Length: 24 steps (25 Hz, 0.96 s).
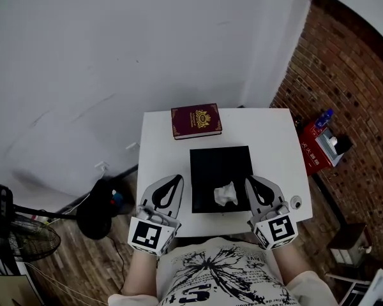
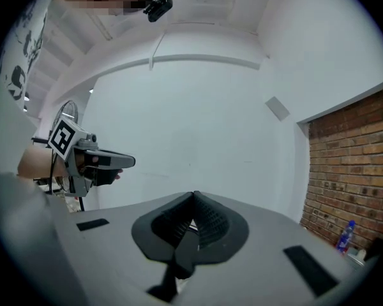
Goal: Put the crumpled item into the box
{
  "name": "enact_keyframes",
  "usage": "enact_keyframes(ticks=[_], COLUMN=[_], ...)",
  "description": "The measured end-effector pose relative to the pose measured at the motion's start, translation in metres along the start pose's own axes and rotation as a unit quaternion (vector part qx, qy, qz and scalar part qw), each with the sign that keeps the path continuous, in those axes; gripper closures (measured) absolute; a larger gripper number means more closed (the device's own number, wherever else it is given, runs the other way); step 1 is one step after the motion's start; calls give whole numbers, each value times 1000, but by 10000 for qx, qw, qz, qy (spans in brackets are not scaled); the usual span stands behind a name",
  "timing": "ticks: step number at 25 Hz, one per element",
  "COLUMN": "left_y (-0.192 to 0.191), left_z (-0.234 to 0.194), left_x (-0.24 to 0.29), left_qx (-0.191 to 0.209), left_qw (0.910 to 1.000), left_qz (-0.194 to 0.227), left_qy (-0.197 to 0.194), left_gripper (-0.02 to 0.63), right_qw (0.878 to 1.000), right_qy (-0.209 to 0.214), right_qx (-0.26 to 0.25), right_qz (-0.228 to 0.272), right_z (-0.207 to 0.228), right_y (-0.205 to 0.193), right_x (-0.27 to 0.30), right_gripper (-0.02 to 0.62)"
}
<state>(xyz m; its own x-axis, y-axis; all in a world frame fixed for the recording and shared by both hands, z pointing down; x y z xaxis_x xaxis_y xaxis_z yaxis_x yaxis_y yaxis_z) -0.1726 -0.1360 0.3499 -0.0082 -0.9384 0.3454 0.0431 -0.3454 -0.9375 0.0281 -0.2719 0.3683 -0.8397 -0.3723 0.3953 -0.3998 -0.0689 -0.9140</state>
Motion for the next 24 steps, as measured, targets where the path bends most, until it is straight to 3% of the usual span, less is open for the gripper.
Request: enact_keyframes(ticks=[24], left_y=[13], left_z=[10], left_x=[7], left_qx=[-36], left_qw=[10000], left_qz=[55], left_qy=[-1], left_gripper=[592], right_qw=[9999], right_qy=[-2], right_qx=[-63], right_qz=[-111], right_z=[10], right_y=[-2], right_x=[-2], right_gripper=[583])
Point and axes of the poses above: the fingertips, and each gripper's own axes: x forward along the fingers, z to its right, y out of its top, the point moved 7 cm from there along -x, backward along the fingers, and after that the axes turned 15 degrees about -z, right-handed, at the moved point
